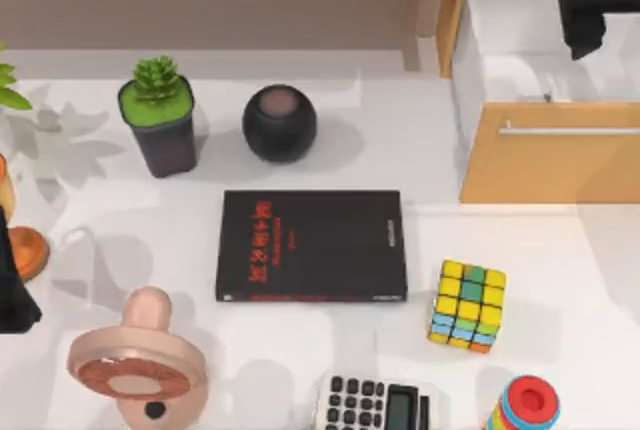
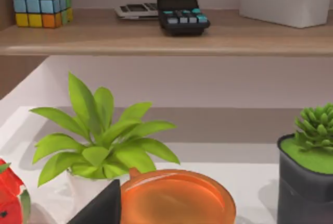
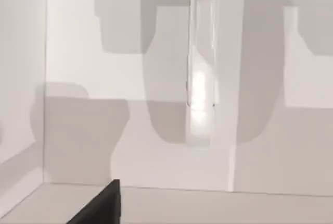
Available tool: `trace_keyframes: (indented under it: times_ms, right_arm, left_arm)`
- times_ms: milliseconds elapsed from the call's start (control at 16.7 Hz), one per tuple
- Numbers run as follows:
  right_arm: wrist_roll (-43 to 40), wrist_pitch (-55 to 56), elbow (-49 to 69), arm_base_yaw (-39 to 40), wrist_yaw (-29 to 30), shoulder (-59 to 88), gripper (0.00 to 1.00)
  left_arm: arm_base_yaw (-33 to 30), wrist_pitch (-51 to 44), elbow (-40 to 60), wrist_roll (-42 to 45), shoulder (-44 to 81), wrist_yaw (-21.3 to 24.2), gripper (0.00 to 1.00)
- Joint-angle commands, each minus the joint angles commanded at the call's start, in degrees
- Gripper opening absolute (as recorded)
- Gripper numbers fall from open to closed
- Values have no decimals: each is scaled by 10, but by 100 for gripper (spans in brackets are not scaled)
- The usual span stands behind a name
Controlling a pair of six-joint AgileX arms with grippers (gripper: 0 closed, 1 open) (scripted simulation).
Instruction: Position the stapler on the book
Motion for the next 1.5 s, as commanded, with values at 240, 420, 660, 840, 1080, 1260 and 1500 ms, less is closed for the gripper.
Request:
trace_keyframes:
  times_ms: [240, 420, 660, 840, 1080, 1260, 1500]
  right_arm:
    - [9, -84, 157, 7, 1, 169, 100]
    - [13, -117, 225, 9, 1, 234, 100]
    - [14, -125, 243, 8, 2, 248, 100]
    - [14, -124, 241, 5, 1, 248, 100]
    - [13, -116, 226, 6, 1, 242, 100]
    - [13, -100, 202, 8, 1, 233, 100]
    - [15, -71, 173, 10, 2, 235, 100]
  left_arm:
    - [0, 0, 0, 0, 0, 0, 100]
    - [0, 0, 0, 0, 0, 0, 100]
    - [0, 0, 0, 0, 0, 0, 100]
    - [0, 0, 0, 0, 0, 0, 100]
    - [0, 0, 0, 0, 0, 0, 100]
    - [0, 0, 0, 0, 0, 0, 100]
    - [0, 0, 0, 0, 0, 0, 100]
